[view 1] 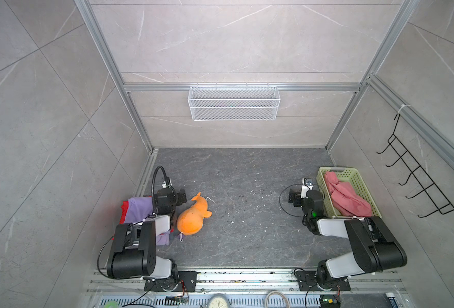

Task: Fold and stack the t-shirts
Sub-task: 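Reach the right gripper into the green basket while the left arm rises forward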

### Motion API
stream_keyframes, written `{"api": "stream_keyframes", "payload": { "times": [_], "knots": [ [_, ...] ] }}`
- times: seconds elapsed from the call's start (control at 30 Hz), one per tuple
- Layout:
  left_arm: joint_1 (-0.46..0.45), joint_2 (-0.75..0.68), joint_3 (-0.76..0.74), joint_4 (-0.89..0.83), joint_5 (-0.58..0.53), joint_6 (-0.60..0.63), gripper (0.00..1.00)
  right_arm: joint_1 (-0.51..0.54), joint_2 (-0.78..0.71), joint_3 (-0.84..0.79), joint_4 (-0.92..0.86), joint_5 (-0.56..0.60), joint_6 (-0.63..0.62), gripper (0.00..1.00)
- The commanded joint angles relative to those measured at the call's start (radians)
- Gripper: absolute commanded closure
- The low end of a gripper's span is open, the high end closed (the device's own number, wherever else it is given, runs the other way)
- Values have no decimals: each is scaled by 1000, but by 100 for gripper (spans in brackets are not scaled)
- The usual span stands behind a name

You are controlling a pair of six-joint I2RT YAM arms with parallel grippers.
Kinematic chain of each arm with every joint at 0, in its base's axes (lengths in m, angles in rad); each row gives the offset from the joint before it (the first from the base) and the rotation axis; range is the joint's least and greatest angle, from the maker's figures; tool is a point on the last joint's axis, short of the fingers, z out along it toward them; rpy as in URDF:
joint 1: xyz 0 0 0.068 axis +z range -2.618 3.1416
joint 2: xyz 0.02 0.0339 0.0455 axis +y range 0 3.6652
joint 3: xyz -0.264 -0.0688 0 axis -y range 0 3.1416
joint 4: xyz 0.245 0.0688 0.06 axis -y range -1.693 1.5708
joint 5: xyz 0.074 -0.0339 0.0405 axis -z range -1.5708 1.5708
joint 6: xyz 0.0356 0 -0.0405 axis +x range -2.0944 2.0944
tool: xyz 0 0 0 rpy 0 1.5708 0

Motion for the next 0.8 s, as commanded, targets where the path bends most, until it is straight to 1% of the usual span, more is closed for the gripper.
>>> {"api": "stream_keyframes", "payload": {
  "times": [0.0, 0.07, 0.13, 0.2, 0.27, 0.3, 0.37, 0.43, 0.53, 0.6, 0.67, 0.7, 0.73, 0.77],
  "knots": [
    [-33, -141, 161, -286, 106, -10, 0, 4, -107, 210, -410, -62, 32, 0],
    [-58, -197, 212, -361, 143, -80, 0, 10, -133, 290, -544, -146, 65, 0],
    [-86, -239, 279, -465, 175, -197, 0, 24, -158, 346, -628, -221, 153, 1],
    [-107, -249, 342, -559, 237, -346, 0, 45, -185, 378, -671, -321, 243, 0],
    [-149, -246, 371, -582, 327, -481, 0, 90, -214, 381, -686, -384, 353, 1],
    [-191, -245, 373, -577, 360, -547, 0, 124, -231, 372, -673, -406, 417, 1],
    [-297, -245, 361, -549, 351, -652, 0, 214, -260, 345, -650, -396, 523, 0],
    [-428, -233, 349, -510, 317, -740, 0, 319, -285, 312, -618, -355, 632, 0],
    [-566, -192, 357, -482, 297, -829, 0, 446, -300, 258, -568, -285, 768, 1],
    [-634, -183, 352, -449, 258, -854, 0, 521, -304, 244, -561, -233, 817, 0],
    [-685, -192, 342, -430, 206, -845, 0, 586, -306, 242, -569, -179, 845, 0],
    [-694, -200, 335, -421, 192, -842, 0, 607, -307, 242, -569, -164, 854, 0],
    [-695, -207, 321, -393, 200, -847, 0, 617, -314, 238, -566, -151, 856, 1],
    [-695, -207, 311, -380, 199, -870, 0, 618, -323, 230, -544, -147, 867, 0]
  ]
}}
